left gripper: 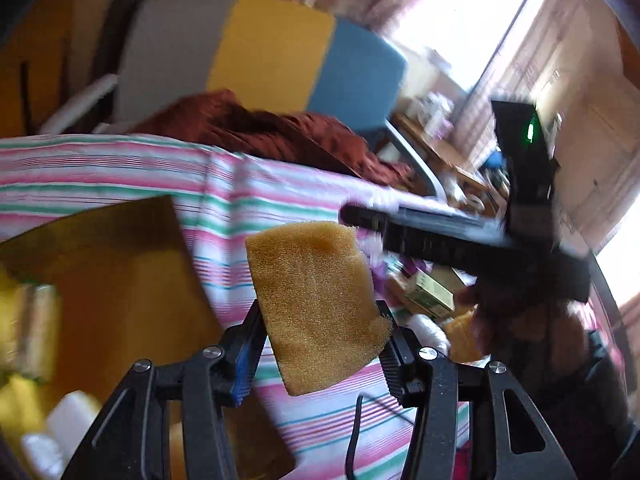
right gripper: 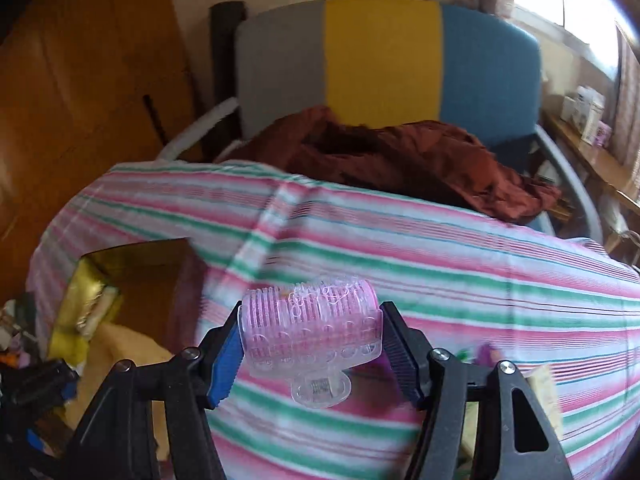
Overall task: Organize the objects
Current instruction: 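Carry the sponge and hair roller into the gold tray and release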
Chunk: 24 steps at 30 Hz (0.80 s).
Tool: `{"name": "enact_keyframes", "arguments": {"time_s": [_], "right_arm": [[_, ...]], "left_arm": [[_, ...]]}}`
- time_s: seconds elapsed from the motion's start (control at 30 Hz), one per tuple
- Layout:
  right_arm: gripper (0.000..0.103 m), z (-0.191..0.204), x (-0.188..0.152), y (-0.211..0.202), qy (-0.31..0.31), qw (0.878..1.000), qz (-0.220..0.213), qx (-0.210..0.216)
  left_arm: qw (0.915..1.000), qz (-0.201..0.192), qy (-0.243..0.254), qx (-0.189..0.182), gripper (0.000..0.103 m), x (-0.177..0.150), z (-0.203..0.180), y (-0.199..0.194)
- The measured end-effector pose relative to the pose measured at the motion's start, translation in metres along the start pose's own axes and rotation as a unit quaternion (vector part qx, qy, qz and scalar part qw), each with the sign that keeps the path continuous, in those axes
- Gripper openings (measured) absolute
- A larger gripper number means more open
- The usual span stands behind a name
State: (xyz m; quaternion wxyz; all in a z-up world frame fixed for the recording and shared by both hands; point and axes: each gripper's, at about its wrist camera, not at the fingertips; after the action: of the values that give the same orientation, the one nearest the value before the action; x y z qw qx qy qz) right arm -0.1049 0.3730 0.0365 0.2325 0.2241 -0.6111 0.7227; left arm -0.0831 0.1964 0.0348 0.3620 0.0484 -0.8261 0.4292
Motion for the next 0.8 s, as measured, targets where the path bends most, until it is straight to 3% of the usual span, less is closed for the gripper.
{"name": "enact_keyframes", "arguments": {"time_s": [0.17,0.37,0.53,0.73,0.8], "right_arm": [[0.065,0.072,0.001,0.015,-0.036,0.998,0.015,0.042],[0.065,0.143,0.018,0.054,-0.073,0.996,0.036,0.033],[0.081,0.158,0.030,0.079,-0.046,0.998,0.044,0.009],[0.084,0.159,0.014,0.054,-0.047,0.999,0.023,-0.010],[0.084,0.158,0.006,0.041,-0.041,0.999,0.009,0.004]], "left_arm": [[0.9963,-0.044,-0.050,0.055,0.053,-0.011,0.063,-0.058],[0.9867,-0.058,-0.098,0.116,0.053,-0.039,0.127,-0.092],[0.9816,-0.045,-0.103,0.155,0.053,-0.061,0.156,-0.088],[0.9787,-0.015,-0.116,0.169,0.057,-0.090,0.178,-0.085],[0.9772,-0.018,-0.120,0.174,0.060,-0.096,0.181,-0.087]]}}
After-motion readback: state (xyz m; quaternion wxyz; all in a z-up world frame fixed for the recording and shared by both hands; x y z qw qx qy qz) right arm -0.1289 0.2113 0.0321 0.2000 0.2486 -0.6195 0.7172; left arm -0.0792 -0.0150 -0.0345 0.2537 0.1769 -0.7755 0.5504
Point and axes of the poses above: each gripper's, at about its wrist camera, not at the fingertips, and y roughly the way its jaws point, z to its left, x to its top, and after that the axes turned 2 degrees about y, right-handed
